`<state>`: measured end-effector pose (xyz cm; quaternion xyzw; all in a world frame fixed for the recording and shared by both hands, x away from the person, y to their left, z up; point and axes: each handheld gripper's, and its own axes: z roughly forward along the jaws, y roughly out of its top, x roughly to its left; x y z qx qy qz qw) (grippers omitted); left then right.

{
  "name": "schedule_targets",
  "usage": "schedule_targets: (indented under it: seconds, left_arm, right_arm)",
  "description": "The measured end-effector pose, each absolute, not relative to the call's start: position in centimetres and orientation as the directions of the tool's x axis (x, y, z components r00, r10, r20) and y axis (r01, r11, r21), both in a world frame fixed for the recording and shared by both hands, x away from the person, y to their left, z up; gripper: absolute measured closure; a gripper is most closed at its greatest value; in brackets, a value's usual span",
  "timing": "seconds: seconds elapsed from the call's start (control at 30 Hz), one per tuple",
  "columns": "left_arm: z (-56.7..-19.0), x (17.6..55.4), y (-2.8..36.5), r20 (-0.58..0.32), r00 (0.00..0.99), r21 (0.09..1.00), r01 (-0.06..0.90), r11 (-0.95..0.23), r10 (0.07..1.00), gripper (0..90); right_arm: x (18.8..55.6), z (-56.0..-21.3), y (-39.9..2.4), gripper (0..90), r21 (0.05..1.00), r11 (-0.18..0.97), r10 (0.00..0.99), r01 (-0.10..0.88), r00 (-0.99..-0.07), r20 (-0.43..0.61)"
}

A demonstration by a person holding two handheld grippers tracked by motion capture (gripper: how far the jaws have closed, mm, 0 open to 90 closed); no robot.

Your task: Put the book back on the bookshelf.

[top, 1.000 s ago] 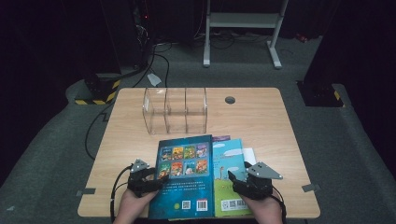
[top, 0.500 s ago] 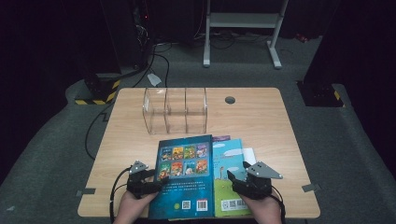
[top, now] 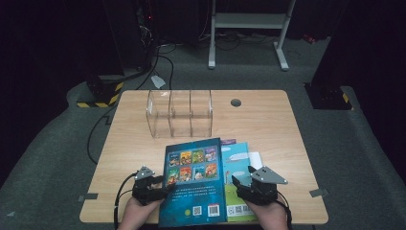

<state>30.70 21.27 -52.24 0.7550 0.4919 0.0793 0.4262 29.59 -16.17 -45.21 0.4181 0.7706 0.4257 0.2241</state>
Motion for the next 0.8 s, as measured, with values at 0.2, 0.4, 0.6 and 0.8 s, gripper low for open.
schedule_targets:
  seconds: [0.2,0.4,0.6,0.8]
  left_arm:
    - [-52.04,30.47,20.55,-0.271,0.528,0.738,0.651,-0.178,0.804,32.3]
    - [-52.01,30.36,20.42,-0.266,0.530,0.744,0.644,-0.177,0.805,35.0]
    - [-51.99,30.21,20.23,-0.266,0.533,0.748,0.640,-0.177,0.803,35.8]
    - [-51.91,30.08,20.07,-0.251,0.543,0.758,0.625,-0.187,0.801,39.2]
  right_arm:
    - [29.58,-45.21,-16.27,30.9,0.843,0.290,0.837,0.453,-0.547,0.007]
    - [29.62,-45.27,-16.21,30.9,0.841,0.291,0.835,0.456,-0.550,0.009]
    - [29.60,-45.18,-16.13,30.8,0.841,0.292,0.834,0.456,-0.552,0.010]
    - [29.60,-45.25,-16.08,30.8,0.840,0.293,0.833,0.456,-0.553,0.011]
